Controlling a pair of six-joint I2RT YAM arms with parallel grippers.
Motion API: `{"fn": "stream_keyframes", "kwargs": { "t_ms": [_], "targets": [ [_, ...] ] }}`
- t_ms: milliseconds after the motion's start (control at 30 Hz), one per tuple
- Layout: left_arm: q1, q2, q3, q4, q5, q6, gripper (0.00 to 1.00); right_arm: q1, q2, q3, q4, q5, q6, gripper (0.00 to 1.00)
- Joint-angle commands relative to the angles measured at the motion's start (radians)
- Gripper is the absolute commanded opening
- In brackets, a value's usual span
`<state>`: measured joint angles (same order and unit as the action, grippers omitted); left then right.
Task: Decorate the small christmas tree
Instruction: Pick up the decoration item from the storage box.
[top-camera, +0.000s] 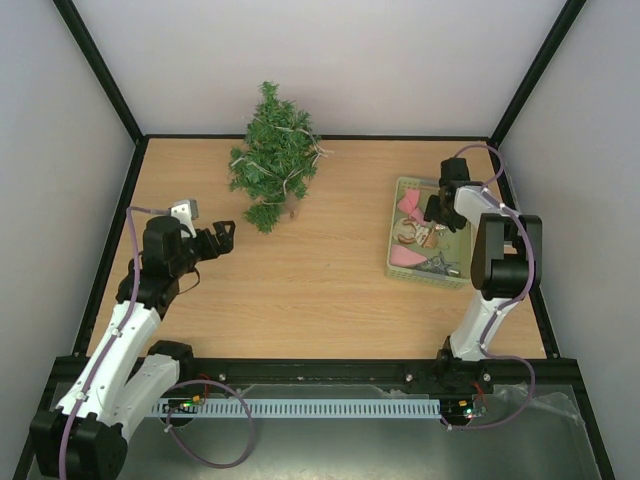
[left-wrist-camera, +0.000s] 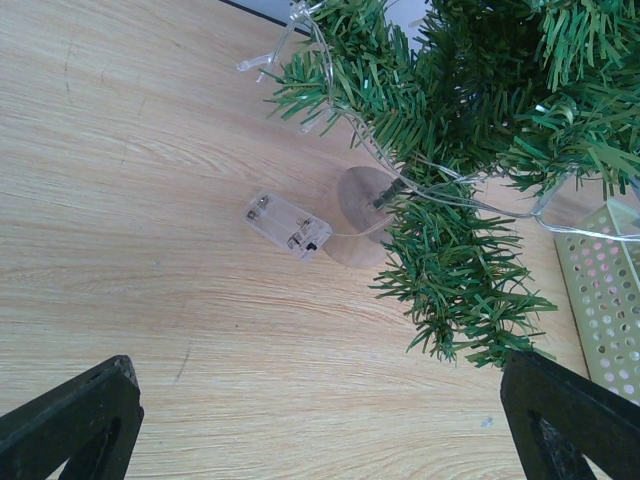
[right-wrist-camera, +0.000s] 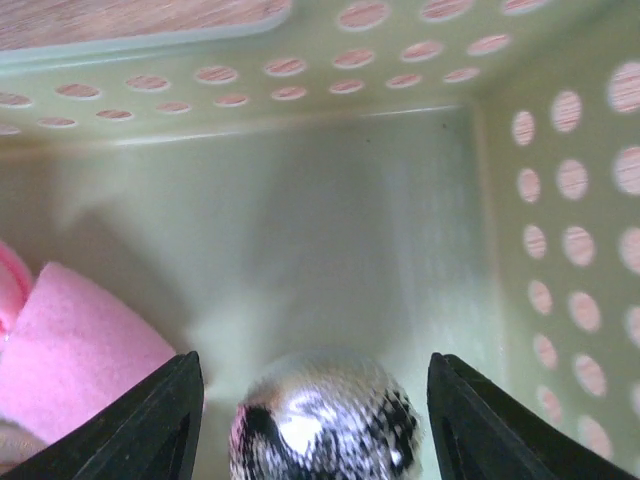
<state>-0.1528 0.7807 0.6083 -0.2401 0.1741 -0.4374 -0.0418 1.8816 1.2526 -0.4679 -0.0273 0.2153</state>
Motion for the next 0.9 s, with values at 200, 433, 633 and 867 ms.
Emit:
{"fn": "stream_keyframes", "kwargs": {
  "t_ms": [200, 433, 633, 867],
  "targets": [
    [-0.006, -0.021, -0.009, -0.012, 0.000, 0.008, 0.99, -0.002, -0.049, 0.016, -0.127, 0.033, -0.026, 0.61],
    [0.002, -0.027, -0.005, -0.019, 0.015, 0.015, 0.99, -0.002, -0.001, 0.030, -0.121, 0.046, -0.053, 0.58],
    [0.006, -0.037, 0.008, -0.042, -0.007, 0.036, 0.99, -0.001, -0.003, 0.032, -0.112, 0.071, -0.027, 0.48],
    [0.003, -0.045, 0.018, -0.018, 0.140, 0.110, 0.99, 0.014, -0.128, 0.017, -0.104, 0.118, 0.028, 0.42]
  ]
}}
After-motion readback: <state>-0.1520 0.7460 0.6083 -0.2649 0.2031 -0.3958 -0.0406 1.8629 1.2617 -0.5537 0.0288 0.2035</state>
